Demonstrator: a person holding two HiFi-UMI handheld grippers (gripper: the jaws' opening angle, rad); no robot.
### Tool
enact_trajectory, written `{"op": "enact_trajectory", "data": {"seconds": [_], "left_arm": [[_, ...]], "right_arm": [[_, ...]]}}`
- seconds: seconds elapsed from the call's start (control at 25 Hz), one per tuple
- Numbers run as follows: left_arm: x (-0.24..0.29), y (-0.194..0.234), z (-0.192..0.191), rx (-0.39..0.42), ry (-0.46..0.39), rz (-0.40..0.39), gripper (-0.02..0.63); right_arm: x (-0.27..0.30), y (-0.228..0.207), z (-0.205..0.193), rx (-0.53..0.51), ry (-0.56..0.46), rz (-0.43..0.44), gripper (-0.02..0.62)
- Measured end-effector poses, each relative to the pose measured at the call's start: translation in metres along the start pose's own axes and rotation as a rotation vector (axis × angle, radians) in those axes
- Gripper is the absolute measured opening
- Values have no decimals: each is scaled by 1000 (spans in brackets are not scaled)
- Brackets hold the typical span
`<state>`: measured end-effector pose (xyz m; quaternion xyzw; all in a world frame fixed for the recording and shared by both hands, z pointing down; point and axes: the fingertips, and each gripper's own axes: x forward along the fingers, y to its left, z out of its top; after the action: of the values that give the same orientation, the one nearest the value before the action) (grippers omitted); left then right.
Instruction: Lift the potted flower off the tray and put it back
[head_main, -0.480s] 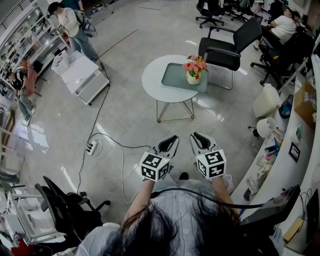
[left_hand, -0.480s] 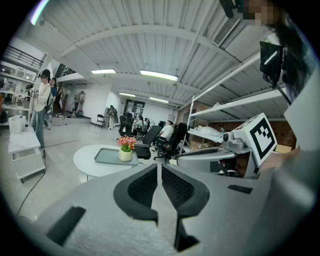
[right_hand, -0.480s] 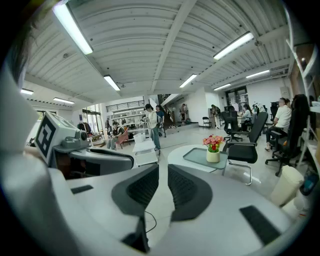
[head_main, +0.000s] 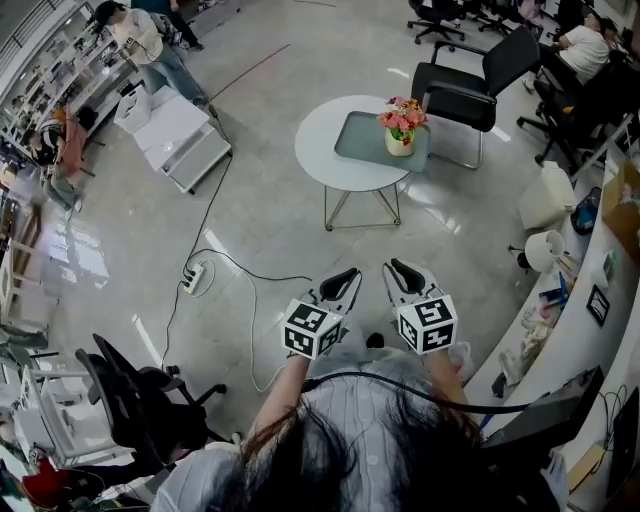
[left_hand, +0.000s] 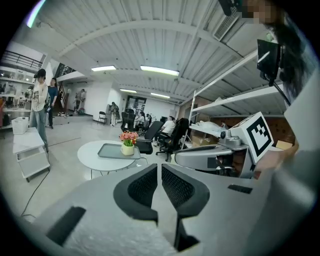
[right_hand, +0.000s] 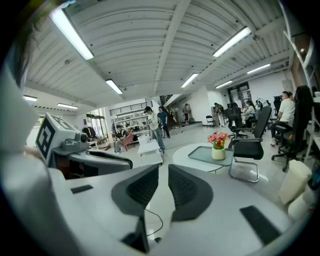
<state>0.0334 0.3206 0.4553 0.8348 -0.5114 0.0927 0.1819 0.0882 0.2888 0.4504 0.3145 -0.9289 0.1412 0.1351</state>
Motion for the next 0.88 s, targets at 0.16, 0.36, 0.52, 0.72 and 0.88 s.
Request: {"op": "enact_trajectory", "data": {"seconds": [0.16, 0.36, 0.52, 0.72, 0.88], "left_arm": [[-2, 8, 0, -6, 7, 14, 20], [9, 9, 0, 5, 27, -11, 20], [26, 16, 5, 27, 28, -43, 20], [57, 38, 17, 25, 20, -64, 20], [80, 64, 33, 27, 5, -86, 20]], "right_arm": [[6, 3, -2, -9, 8, 23, 75], [11, -5, -4, 6, 13, 16, 75], [17, -22, -5, 11, 24, -4, 75], [33, -50, -1, 19, 41, -32, 75], [58, -69, 12, 21, 39, -36, 75]]}}
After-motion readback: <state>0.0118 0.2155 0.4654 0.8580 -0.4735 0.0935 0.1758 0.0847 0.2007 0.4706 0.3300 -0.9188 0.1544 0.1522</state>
